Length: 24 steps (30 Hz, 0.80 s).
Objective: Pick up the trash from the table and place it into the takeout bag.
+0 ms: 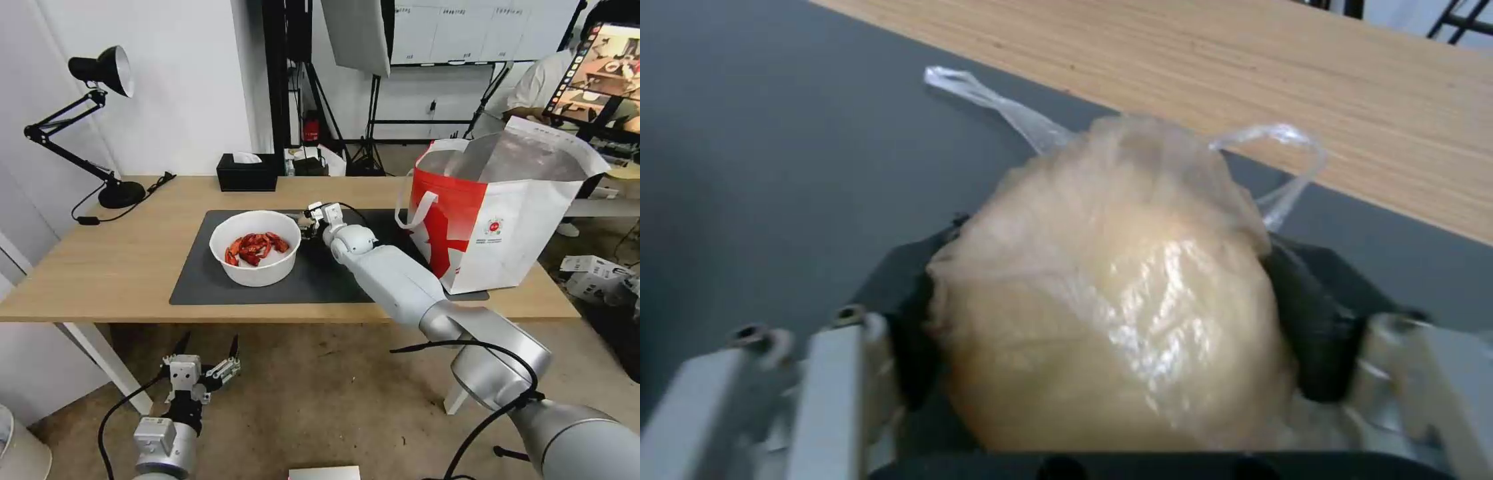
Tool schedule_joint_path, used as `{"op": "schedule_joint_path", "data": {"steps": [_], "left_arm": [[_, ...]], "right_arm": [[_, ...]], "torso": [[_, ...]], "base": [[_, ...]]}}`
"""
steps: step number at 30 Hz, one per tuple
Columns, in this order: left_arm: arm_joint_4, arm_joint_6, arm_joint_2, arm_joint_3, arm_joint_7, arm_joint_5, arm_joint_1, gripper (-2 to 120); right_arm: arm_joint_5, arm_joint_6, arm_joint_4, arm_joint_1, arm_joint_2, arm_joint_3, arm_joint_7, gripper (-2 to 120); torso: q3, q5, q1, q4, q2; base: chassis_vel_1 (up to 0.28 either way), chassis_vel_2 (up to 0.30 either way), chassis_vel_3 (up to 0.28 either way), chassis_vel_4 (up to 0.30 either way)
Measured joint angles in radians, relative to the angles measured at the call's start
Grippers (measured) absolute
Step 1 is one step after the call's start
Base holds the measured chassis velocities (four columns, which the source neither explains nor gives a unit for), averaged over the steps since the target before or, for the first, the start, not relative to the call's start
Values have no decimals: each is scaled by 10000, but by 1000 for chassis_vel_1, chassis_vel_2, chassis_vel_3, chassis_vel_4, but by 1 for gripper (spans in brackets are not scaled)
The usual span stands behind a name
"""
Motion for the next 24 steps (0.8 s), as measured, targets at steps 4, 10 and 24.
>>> {"op": "schedule_joint_path", "data": {"steps": [4, 10, 24], "left_arm": [[0, 0, -5, 32, 0, -1, -10, 100], [0, -1, -20, 70, 0, 3, -13, 100], [-159, -32, -45, 89, -10, 41, 64, 100]], "right_arm": [[17, -151, 144, -21, -107, -15, 236, 59], [48, -275, 487, -144, -380, -42, 430, 36], [22, 640, 7870, -2775, -3710, 1029, 2662, 8]], "torso": [[0, 0, 0, -1, 0], [-1, 1, 0, 0, 0], [-1, 4, -1, -2, 0]], "base": [[0, 0, 0, 0], [0, 0, 0, 0], [0, 0, 0, 0]]}}
